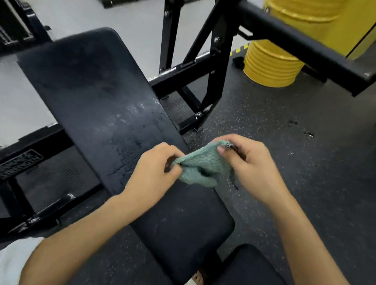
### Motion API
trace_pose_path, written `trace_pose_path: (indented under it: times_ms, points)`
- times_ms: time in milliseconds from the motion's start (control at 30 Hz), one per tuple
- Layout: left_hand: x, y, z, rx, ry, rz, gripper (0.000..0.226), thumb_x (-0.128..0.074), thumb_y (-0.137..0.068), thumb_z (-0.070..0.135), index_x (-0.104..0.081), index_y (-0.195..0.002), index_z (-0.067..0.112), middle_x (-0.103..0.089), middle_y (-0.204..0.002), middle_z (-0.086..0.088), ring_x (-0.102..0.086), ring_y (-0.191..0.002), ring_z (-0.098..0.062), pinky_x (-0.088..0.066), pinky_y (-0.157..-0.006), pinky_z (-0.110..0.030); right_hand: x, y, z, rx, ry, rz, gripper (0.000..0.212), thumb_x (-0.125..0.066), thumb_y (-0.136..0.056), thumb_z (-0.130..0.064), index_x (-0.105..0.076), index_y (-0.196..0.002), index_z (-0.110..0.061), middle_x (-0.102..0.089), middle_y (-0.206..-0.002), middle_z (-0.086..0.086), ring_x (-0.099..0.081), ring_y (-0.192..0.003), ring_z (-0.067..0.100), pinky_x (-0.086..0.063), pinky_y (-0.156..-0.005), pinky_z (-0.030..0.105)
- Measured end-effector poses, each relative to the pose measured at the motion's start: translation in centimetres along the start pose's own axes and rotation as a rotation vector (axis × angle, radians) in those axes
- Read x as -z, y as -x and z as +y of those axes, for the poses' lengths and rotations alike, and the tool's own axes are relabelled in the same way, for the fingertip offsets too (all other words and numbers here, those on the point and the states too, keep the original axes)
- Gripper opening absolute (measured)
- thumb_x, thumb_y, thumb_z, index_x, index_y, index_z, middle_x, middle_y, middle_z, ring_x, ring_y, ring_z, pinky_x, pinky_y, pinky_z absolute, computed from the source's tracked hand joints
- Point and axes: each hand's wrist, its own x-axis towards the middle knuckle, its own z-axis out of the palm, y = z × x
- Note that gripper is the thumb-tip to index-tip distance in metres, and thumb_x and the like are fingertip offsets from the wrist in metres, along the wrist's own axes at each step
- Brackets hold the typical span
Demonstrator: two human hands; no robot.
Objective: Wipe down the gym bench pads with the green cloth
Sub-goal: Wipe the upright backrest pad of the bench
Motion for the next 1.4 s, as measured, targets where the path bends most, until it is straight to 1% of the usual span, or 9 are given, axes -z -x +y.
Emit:
trace_pose_path:
  times_ms: [267, 433, 567, 800, 967, 1067, 1200, 1300, 1400]
  points:
    - [8.5, 6.3, 1.3, 0.166, 0.020, 0.053, 0.023, -0.065, -0.084, 0.009, -0.068, -0.078, 0.031, -0.068, -0.071, 0.012, -0.062, -0.070, -0.007, -0.047, -0.068, -0.022, -1.4, 0.8, -10.0, 0.115, -0.052, 0.022, 0.014, -0.051, -0.089, -0.034, -0.065, -0.091, -0.033, -0.063, -0.082, 0.022, -0.057, -0.079, 0.041, -0.047, -0.070, 0.052]
    - [12.6, 10.6, 1.4, 0.219, 0.059, 0.117, 0.026, -0.060, -0.093, 0.027, -0.062, -0.069, 0.020, -0.059, -0.061, -0.003, -0.045, -0.056, -0.006, -0.038, -0.057, -0.027, -3.0, 1.0, -15.4, 0.154, -0.013, -0.013, 0.012, -0.059, -0.095, -0.020, -0.071, -0.093, -0.024, -0.064, -0.067, -0.005, -0.054, -0.062, 0.013, -0.042, -0.059, 0.029]
    - [16.2, 13.0, 1.8, 0.373, 0.114, 0.200, 0.040, -0.057, -0.095, 0.031, -0.058, -0.072, -0.002, -0.043, -0.056, -0.005, -0.037, -0.055, -0.011, -0.027, -0.050, -0.025, -6.1, 1.8, -19.3, 0.207, 0.032, -0.047, 0.011, -0.061, -0.093, -0.020, -0.071, -0.095, -0.024, -0.064, -0.076, -0.002, -0.048, -0.064, 0.009, -0.039, -0.061, 0.020]
    - [21.5, 15.2, 4.1, 0.543, 0.693, 0.268, 0.029, -0.050, -0.100, 0.014, -0.062, -0.083, -0.005, -0.066, -0.072, -0.010, -0.064, -0.057, -0.015, -0.049, -0.049, -0.025, -11.6, 5.0, -23.8, 0.435, 0.071, -0.160, 0.014, -0.066, -0.089, -0.014, -0.072, -0.101, -0.017, -0.068, -0.095, -0.006, -0.062, -0.091, 0.005, -0.048, -0.081, 0.021]
    - [24.3, 15.7, 5.4, 0.565, 0.728, 0.322, 0.024, -0.046, -0.098, 0.002, -0.056, -0.076, 0.004, -0.061, -0.066, -0.005, -0.061, -0.045, -0.009, -0.051, -0.045, -0.023, -13.3, 6.5, -25.2, 0.520, 0.176, -0.294, 0.039, -0.069, -0.081, -0.047, -0.066, -0.111, -0.023, -0.059, -0.099, -0.011, -0.054, -0.097, 0.005, -0.045, -0.084, 0.019]
    - [25.5, 15.8, 6.1, 0.582, 0.825, 0.275, 0.021, -0.040, -0.098, -0.002, -0.060, -0.093, -0.004, -0.067, -0.080, -0.014, -0.068, -0.054, -0.014, -0.053, -0.049, -0.022, -13.5, 6.3, -25.6, 0.551, 0.262, -0.363, 0.054, -0.073, -0.073, -0.052, -0.061, -0.117, -0.023, -0.053, -0.105, -0.014, -0.046, -0.101, 0.003, -0.039, -0.086, 0.016]
    - [26.5, 16.5, 6.4, 0.610, 0.817, 0.250, 0.028, -0.039, -0.094, 0.004, -0.067, -0.097, 0.004, -0.075, -0.093, -0.010, -0.073, -0.078, -0.022, -0.055, -0.057, -0.024, -13.0, 4.5, -26.2, 0.550, 0.174, -0.251, 0.020, -0.070, -0.081, -0.012, -0.070, -0.101, -0.018, -0.067, -0.094, -0.013, -0.057, -0.087, -0.002, -0.041, -0.079, 0.011]
    - [25.8, 17.6, 5.1, 0.593, 0.725, 0.364, 0.023, -0.059, -0.080, 0.020, -0.066, -0.102, 0.016, -0.067, -0.113, -0.006, -0.064, -0.099, -0.013, -0.049, -0.074, -0.027, -11.7, 3.1, -27.6, 0.481, 0.099, -0.273, 0.015, -0.071, -0.084, -0.013, -0.071, -0.094, -0.023, -0.070, -0.089, -0.014, -0.063, -0.082, 0.006, -0.048, -0.075, 0.017]
    - [23.7, 18.8, 3.4, 0.474, 0.833, 0.308, 0.085, -0.084, -0.046, 0.049, -0.058, -0.122, 0.020, -0.063, -0.126, 0.000, -0.058, -0.116, -0.010, -0.043, -0.090, -0.026, -10.8, 1.8, -29.0, 0.461, 0.031, -0.348, 0.012, -0.069, -0.086, -0.013, -0.070, -0.095, -0.022, -0.072, -0.091, -0.006, -0.066, -0.086, 0.010, -0.053, -0.082, 0.030]
